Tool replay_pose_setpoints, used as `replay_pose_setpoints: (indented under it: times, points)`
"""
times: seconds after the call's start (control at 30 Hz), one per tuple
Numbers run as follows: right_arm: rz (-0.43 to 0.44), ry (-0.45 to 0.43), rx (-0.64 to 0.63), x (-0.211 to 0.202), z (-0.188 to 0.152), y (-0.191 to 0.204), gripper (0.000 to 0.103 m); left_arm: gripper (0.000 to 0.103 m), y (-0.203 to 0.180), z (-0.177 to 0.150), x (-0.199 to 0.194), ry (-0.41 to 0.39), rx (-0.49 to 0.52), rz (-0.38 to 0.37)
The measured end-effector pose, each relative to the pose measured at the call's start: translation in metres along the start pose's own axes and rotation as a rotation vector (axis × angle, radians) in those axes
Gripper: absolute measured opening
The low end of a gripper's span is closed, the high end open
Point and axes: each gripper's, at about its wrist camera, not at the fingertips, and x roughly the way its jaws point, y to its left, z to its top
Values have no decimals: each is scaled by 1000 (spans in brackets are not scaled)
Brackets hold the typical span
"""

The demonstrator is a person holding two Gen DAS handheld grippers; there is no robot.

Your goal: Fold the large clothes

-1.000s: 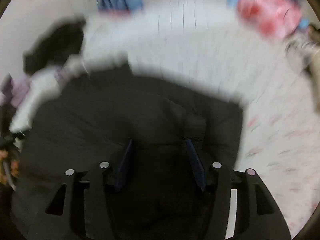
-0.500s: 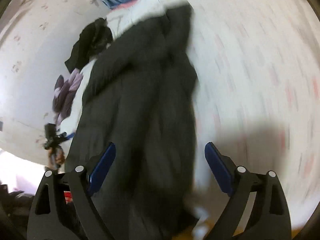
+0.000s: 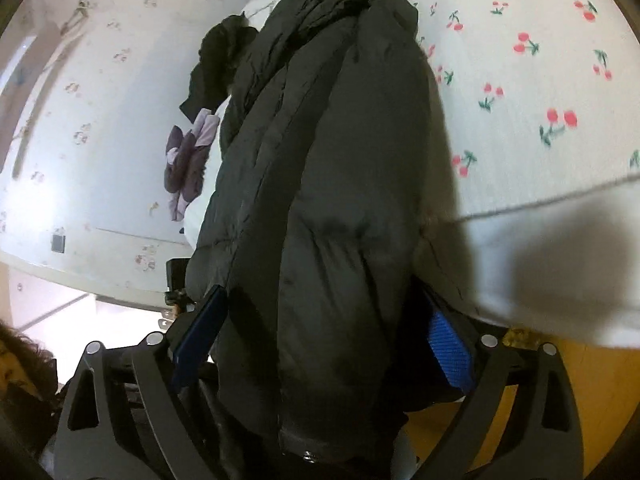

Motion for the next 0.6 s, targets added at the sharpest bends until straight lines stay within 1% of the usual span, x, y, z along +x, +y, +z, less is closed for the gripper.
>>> replay_pose_setpoints:
  times: [0.03,0.07,0.1,0.13,0.17,0.2,0.23,0.27,0.3,0.33,0.37,0.4,0.43,0.47,0.5,0.53,0.57,0.6]
  points:
    - [38,-21,-7,-3,-3,2,70,96,-1,-1,-3,-28,-4,-4]
    - [74,-34,-18,-4,-6,5,48,96,-4,-2,-7,-60,-2,9]
    - [68,-50,-48,-4,-8,11,37,93,-8,-2,-11,-105,-2,35]
    - [65,-62,-70,-5,-9,16,25,79,-7,-3,-17,-126,-3,28]
    - [80,-84,-103,-7,-11,25,16,68,-12,0,-18,-136,-1,21]
    - [92,-106,-133,-8,-11,35,15,54,-19,0,-20,-156,11,33]
    - [130,-138,-165,-12,-11,45,14,45,-25,1,-25,-179,27,38]
    - [166,-158,-177,-17,-11,49,14,40,-35,1,-31,-208,60,27]
    - [180,-170,-175,-18,-9,52,14,35,-40,0,-34,-220,76,17]
    - [164,-165,-166,-19,-9,51,18,35,-43,0,-36,-231,84,25]
    - [121,-135,-155,-12,-8,48,26,35,-41,0,-35,-230,77,47]
    - [80,-101,-147,-4,-8,44,30,47,-33,0,-31,-207,42,50]
    - [64,-84,-145,-1,-10,41,30,65,-26,0,-26,-180,11,45]
    - [71,-76,-145,1,-12,37,27,69,-17,0,-20,-163,-25,56]
    - [78,-93,-148,-4,-15,35,23,70,-12,-1,-18,-175,-41,53]
    - [89,-121,-154,-8,-17,37,14,63,-13,-3,-18,-194,-31,49]
    - [104,-163,-166,-12,-19,42,11,51,-19,-4,-20,-217,-10,44]
    - [114,-191,-178,-16,-21,48,10,36,-29,-5,-26,-250,11,52]
